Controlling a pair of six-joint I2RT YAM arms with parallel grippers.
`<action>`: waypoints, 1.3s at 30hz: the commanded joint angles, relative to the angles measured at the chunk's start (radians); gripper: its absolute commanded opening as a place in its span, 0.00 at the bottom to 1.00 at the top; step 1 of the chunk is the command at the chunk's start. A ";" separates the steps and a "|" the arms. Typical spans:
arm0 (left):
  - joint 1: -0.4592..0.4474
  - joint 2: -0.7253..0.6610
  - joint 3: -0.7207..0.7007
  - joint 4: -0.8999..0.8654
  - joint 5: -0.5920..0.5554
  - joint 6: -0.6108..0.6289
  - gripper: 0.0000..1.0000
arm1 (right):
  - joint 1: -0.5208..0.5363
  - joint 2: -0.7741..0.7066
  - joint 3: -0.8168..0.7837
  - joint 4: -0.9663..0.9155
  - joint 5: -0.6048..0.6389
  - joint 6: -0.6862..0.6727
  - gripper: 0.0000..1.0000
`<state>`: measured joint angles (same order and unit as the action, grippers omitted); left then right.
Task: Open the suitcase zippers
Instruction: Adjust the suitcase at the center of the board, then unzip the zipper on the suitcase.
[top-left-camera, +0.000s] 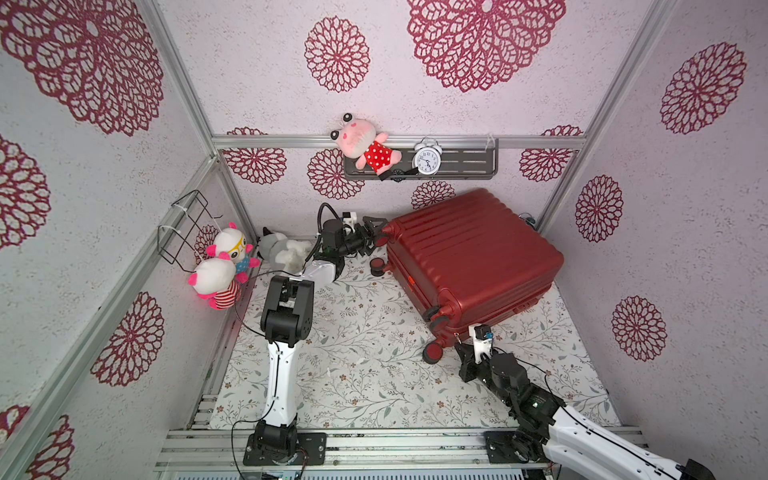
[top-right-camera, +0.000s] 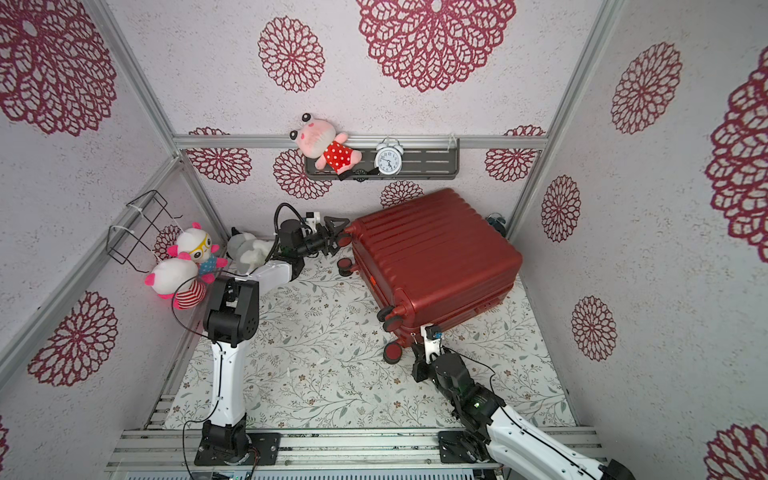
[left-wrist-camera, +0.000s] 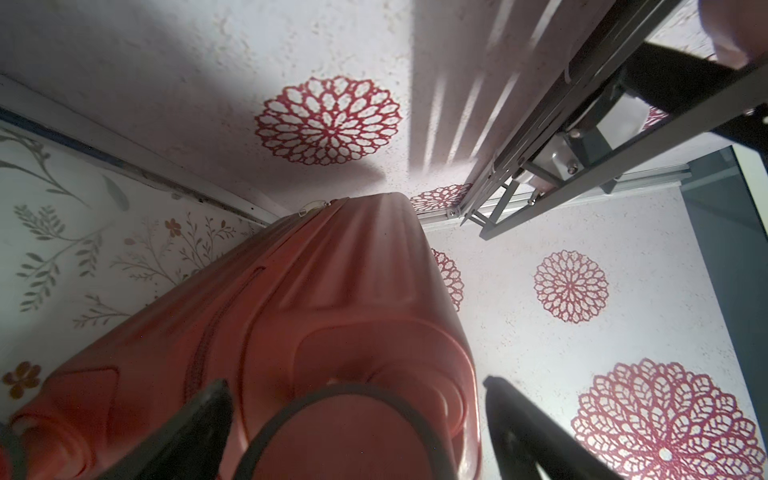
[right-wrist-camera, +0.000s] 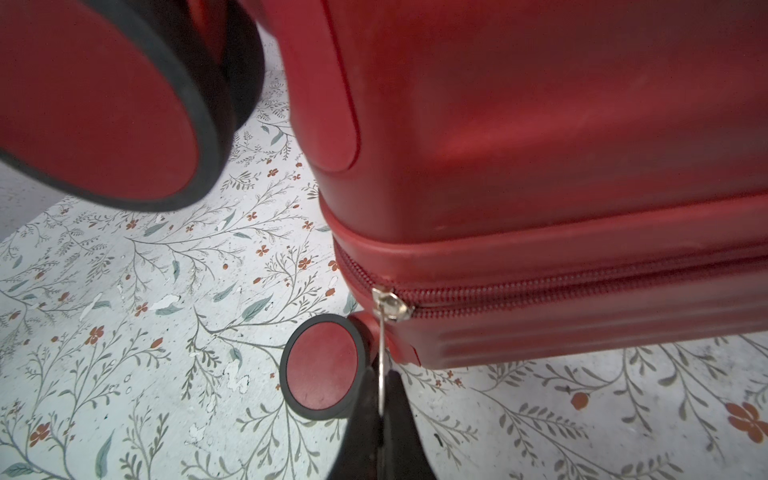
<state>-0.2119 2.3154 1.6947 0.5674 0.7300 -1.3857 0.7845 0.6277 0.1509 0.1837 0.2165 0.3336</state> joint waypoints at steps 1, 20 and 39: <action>0.009 -0.049 -0.014 0.056 0.012 -0.020 0.92 | 0.019 0.011 0.032 0.008 -0.065 -0.006 0.00; 0.047 -0.173 -0.200 0.088 -0.029 0.049 0.38 | 0.019 -0.009 0.040 -0.020 -0.061 -0.006 0.00; 0.078 -0.709 -0.764 -0.015 -0.180 0.214 0.26 | 0.064 -0.140 -0.004 -0.023 -0.045 -0.063 0.00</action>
<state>-0.1120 1.6920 0.9451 0.5507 0.5194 -1.2201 0.8093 0.5037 0.1410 0.0776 0.2184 0.3183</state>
